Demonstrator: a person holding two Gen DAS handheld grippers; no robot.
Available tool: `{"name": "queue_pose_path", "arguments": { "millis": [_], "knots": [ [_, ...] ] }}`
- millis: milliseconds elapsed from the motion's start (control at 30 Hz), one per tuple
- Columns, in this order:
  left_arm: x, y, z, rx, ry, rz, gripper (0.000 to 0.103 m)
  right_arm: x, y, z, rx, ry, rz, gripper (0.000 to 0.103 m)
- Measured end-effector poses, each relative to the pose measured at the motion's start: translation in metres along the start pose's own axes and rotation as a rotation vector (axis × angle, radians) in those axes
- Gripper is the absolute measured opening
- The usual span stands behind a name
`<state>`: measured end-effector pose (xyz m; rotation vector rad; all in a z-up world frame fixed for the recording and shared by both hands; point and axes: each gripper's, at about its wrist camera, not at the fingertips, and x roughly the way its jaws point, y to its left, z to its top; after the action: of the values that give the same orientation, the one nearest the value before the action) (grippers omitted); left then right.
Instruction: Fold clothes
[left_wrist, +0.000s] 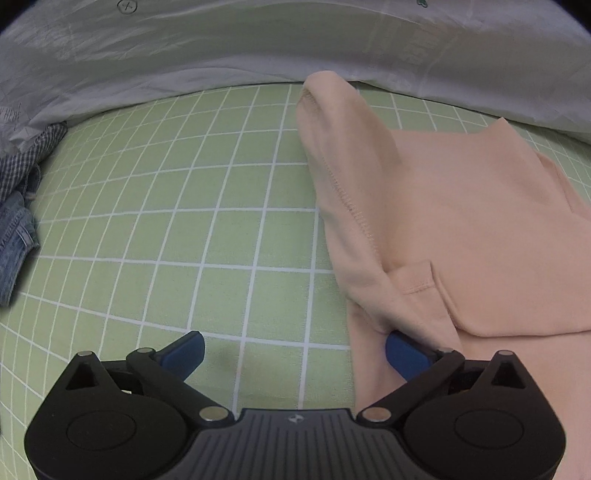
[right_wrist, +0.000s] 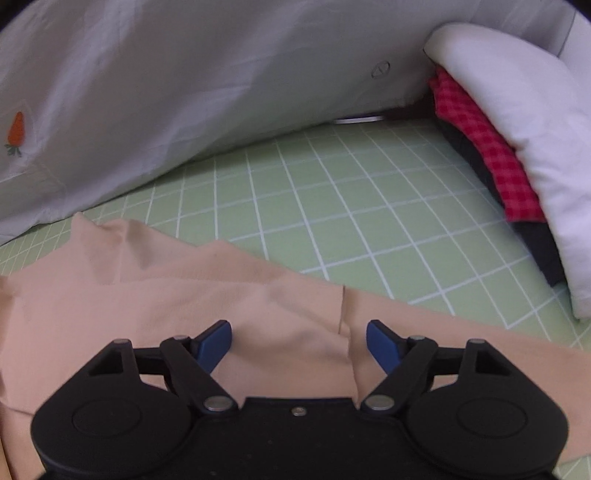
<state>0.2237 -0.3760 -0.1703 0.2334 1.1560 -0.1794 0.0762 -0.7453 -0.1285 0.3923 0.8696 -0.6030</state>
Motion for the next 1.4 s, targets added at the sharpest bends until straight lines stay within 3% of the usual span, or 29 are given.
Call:
{"name": "queue_pose_path", "arguments": {
  "millis": [67,133,167,200,267,367,500,533,633,933,1100,1267,1367,1400],
  "knots": [
    [0.002,0.005,0.0,-0.036,0.015,-0.02,0.103,-0.001,0.001,-0.002,-0.017,-0.008,0.007,0.072],
    [0.002,0.011,-0.001,-0.065,0.026,-0.037,0.103,-0.004,0.004,0.0,-0.059,-0.014,0.016,0.047],
    [0.002,0.012,-0.001,-0.07,0.027,-0.041,0.103,-0.006,0.004,0.002,-0.07,-0.018,0.029,0.022],
    [0.002,0.012,-0.001,-0.07,0.026,-0.042,0.103,-0.008,0.003,0.006,-0.057,-0.021,0.054,0.007],
    [0.0,0.012,-0.002,-0.064,0.021,-0.04,0.103,-0.022,0.005,0.016,-0.045,-0.066,0.097,0.007],
    [0.001,0.012,-0.001,-0.062,0.021,-0.043,0.103,-0.06,0.017,0.037,-0.148,-0.217,0.113,0.007],
    [0.001,0.017,-0.001,-0.087,0.024,-0.06,0.103,-0.08,-0.007,0.067,-0.044,-0.377,-0.042,0.007],
    [0.001,0.017,-0.002,-0.096,0.021,-0.064,0.103,-0.068,-0.013,0.07,-0.029,-0.345,-0.085,0.007],
    [0.001,0.017,-0.001,-0.088,0.024,-0.066,0.103,-0.04,-0.027,0.069,0.022,-0.236,-0.075,0.007],
    [0.0,0.02,0.007,-0.102,0.057,-0.076,0.103,-0.039,-0.027,0.051,0.016,-0.204,-0.082,0.008],
    [-0.007,0.033,0.029,-0.159,-0.026,-0.158,0.1,-0.038,-0.029,0.043,0.004,-0.184,-0.085,0.009],
    [0.005,0.03,0.062,-0.177,-0.061,-0.247,0.083,-0.031,-0.033,0.037,0.017,-0.156,-0.096,0.011],
    [0.018,0.024,0.083,-0.17,-0.07,-0.285,0.069,-0.026,-0.038,0.035,0.05,-0.138,-0.096,0.012],
    [0.022,0.021,0.089,-0.168,-0.073,-0.297,0.06,-0.025,-0.04,0.035,0.063,-0.133,-0.094,0.012]
  ]
}}
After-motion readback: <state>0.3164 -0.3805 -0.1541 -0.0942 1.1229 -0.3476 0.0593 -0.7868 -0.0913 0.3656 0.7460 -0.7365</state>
